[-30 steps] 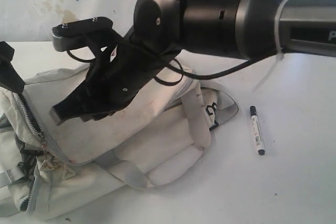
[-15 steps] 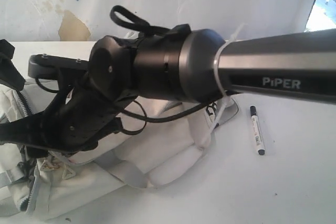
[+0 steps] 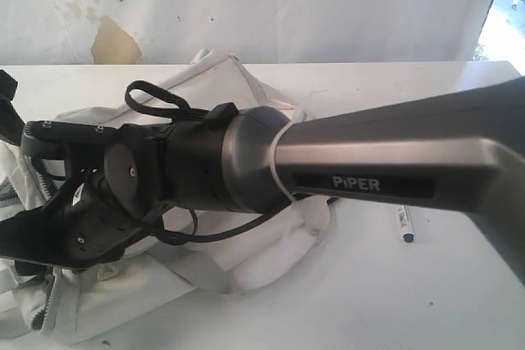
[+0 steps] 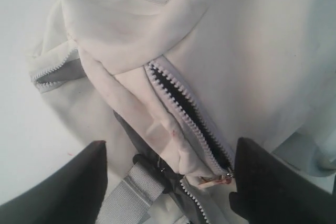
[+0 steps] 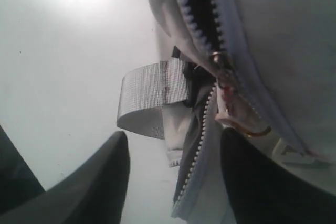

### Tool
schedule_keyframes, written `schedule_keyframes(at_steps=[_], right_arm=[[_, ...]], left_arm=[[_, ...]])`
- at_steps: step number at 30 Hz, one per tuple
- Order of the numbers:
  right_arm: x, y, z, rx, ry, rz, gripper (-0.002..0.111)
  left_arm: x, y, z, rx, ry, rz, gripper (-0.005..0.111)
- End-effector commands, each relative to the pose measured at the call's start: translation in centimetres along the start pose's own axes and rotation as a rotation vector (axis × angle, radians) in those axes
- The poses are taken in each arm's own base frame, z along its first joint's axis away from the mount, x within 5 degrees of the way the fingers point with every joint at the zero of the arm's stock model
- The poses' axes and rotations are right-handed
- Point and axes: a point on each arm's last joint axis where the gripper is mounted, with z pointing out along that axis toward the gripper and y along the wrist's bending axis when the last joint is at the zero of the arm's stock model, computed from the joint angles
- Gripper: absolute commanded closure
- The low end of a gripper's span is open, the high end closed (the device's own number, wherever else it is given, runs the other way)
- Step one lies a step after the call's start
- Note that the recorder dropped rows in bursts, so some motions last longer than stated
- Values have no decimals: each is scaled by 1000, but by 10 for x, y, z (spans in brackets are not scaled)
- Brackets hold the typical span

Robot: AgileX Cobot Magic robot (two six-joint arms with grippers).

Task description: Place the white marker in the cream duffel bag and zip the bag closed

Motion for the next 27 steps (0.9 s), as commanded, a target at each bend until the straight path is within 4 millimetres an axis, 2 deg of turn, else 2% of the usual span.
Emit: schedule_keyframes(at_steps=[1,11,17,27], right_arm=[[3,-3,9,0,-15,27,58],[9,-20,35,46,-33,-10,58],[3,-23,34,61,-72,-70,58],[-8,-28,35,55,-177,-75,58]], left_arm=[[-1,0,0,-8,-6,4,32],[0,0,0,-10,-3,5,32],[0,0,0,-10,-3,5,32],[0,0,0,-10,-3,5,32]])
